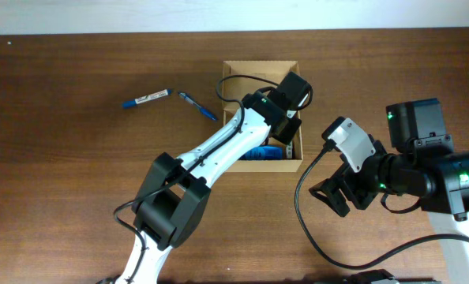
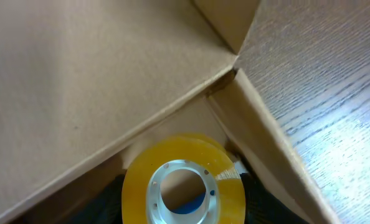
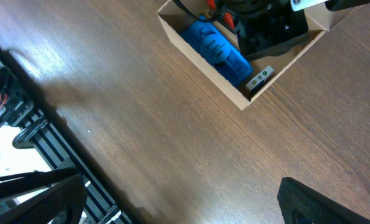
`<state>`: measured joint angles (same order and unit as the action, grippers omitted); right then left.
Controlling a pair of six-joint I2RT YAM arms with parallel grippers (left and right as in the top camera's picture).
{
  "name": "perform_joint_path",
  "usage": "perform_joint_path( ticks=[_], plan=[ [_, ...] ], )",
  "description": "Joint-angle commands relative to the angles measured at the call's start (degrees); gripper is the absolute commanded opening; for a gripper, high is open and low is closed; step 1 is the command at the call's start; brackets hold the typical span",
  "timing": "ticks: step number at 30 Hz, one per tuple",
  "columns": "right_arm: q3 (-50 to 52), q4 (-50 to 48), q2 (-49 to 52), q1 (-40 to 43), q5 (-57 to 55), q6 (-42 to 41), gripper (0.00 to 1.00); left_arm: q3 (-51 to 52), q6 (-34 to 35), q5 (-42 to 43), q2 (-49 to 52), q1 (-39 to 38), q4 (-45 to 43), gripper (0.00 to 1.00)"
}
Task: Pack container
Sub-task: 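Carry the yellow tape roll into the box and release it, then move the left gripper to the blue pen and grasp it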
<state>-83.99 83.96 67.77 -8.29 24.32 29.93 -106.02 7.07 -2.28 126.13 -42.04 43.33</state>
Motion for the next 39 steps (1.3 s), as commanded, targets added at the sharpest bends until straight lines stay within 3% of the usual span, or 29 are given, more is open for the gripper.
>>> perform_joint_path(
  ticks=[1, 11, 12, 13, 20, 30, 33, 39],
  plan=[
    [0.20, 0.02, -0.17, 0.07, 0.55, -0.42, 0.99, -1.49, -0.68, 3.48, 1.68, -0.35, -0.94, 0.44],
    [0.20, 0.02, -0.17, 0.07, 0.55, -0.42, 0.99, -1.49, -0.70, 3.39, 3.34, -0.35, -1.18, 0.46],
    [0.20, 0.02, -0.17, 0.07, 0.55, -0.42, 0.99, -1.49, -0.70, 3.39, 3.34, -0.35, -1.18, 0.57],
    [0.20, 0.02, -0.17, 0.07, 0.55, -0.42, 0.99, -1.49, -0.70, 3.39, 3.34, -0.35, -1.16, 0.63],
    [0.20, 0.02, -0.17, 0.07, 0.55, -0.42, 0.99, -1.68, -0.70, 3.41, 2.43, -0.35, -0.35, 0.68],
    [0.20, 0.02, -0.17, 0.07, 0.55, -0.42, 0.99, -1.95, 0.63, -0.59, -17.20, -0.20, 10.51, 0.67],
    [0.20, 0.02, -0.17, 0.07, 0.55, -0.42, 0.99, -1.95, 7.76, -5.95, -21.64, 1.51, 15.08, 0.67],
    [0.20, 0.02, -0.17, 0.07, 0.52, -0.42, 0.99, -1.92, 24.52, -6.84, -23.89, 10.54, 19.91, 0.66]
  ],
)
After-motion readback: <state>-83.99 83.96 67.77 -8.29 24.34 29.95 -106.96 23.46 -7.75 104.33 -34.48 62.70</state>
